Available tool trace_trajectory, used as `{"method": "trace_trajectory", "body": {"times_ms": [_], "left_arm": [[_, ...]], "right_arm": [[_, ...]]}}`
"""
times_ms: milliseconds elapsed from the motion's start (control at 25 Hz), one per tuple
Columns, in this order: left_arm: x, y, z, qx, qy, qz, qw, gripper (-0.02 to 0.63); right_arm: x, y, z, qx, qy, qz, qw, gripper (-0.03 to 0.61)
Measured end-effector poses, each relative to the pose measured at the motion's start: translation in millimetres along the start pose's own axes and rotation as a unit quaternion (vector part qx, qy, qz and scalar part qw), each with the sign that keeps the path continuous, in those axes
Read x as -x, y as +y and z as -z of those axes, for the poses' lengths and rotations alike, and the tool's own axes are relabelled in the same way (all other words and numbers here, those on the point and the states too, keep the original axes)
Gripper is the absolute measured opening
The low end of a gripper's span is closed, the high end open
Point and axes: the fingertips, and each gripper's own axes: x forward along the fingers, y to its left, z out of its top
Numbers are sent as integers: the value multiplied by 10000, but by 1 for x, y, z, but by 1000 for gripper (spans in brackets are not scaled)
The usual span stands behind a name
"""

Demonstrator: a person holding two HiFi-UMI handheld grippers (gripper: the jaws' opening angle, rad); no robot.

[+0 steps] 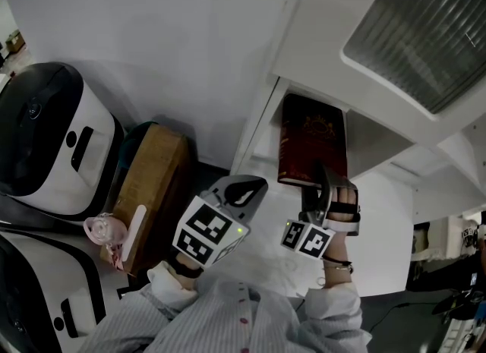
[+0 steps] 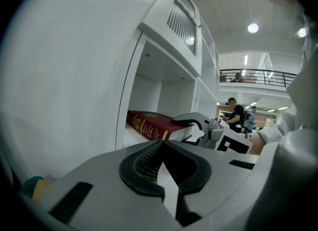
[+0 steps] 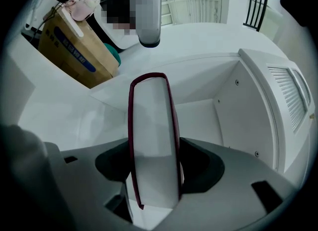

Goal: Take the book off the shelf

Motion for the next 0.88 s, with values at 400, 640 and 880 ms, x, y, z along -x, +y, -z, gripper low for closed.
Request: {"method": "trace_trajectory", "body": {"times_ms": [400, 640, 880], "left_arm": [[1, -7, -2, -98, 8, 21, 9999, 10], [4, -11, -4, -144, -2, 22, 9999, 10], [7, -13, -6, -182, -60, 11, 9998, 10]], "right_arm": [[2, -1, 3, 26, 69, -32, 10000, 255], [11, -6, 1, -245, -13, -2, 9997, 249], [19, -9, 0, -452, -74, 7, 9990, 245]]}}
